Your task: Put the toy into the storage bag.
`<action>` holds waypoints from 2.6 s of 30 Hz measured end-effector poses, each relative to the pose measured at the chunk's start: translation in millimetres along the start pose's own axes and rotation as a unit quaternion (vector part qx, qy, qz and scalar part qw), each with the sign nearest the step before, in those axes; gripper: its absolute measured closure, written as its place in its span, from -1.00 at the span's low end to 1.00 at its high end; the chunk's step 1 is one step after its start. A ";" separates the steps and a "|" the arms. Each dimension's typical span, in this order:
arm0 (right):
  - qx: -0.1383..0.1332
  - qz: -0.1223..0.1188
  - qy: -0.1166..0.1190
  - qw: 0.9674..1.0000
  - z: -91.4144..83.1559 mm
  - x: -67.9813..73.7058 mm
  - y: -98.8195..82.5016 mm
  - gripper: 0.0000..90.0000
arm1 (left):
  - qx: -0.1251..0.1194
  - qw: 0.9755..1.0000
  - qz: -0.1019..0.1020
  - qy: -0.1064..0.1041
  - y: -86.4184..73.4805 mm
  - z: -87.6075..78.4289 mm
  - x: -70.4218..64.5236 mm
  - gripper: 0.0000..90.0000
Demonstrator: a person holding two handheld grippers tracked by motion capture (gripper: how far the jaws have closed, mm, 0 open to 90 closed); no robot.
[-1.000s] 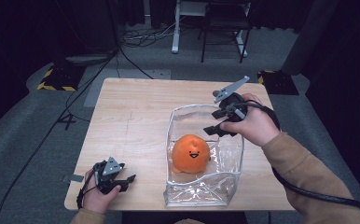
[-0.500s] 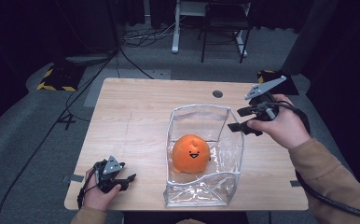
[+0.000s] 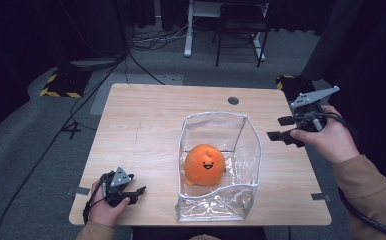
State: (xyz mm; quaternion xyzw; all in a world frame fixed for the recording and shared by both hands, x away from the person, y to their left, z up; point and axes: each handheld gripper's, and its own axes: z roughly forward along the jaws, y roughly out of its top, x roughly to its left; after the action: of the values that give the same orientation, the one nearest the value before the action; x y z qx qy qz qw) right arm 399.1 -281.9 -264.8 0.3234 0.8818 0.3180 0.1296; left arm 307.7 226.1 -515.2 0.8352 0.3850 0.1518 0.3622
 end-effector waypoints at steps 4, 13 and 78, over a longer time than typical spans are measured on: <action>0.008 0.010 -0.003 1.000 2.8 -8.6 -11.8 -0.35 | 0.000 1.000 0.000 0.000 0.0 0.0 0.0 -0.21; 0.032 0.038 -0.015 0.999 17.6 -27.5 -44.4 -0.47 | 0.000 1.000 0.000 0.000 0.0 0.0 -0.1 -0.21; -0.061 0.089 -0.080 0.991 133.2 -5.1 -222.6 -0.74 | 0.001 1.000 0.001 0.000 0.0 -0.1 -0.2 -0.21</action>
State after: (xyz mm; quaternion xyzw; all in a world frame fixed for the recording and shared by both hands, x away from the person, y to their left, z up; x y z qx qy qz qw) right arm 352.2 -352.7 -510.0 0.4168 0.8152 0.3543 0.1905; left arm 307.6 226.0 -515.2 0.8356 0.3848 0.1520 0.3614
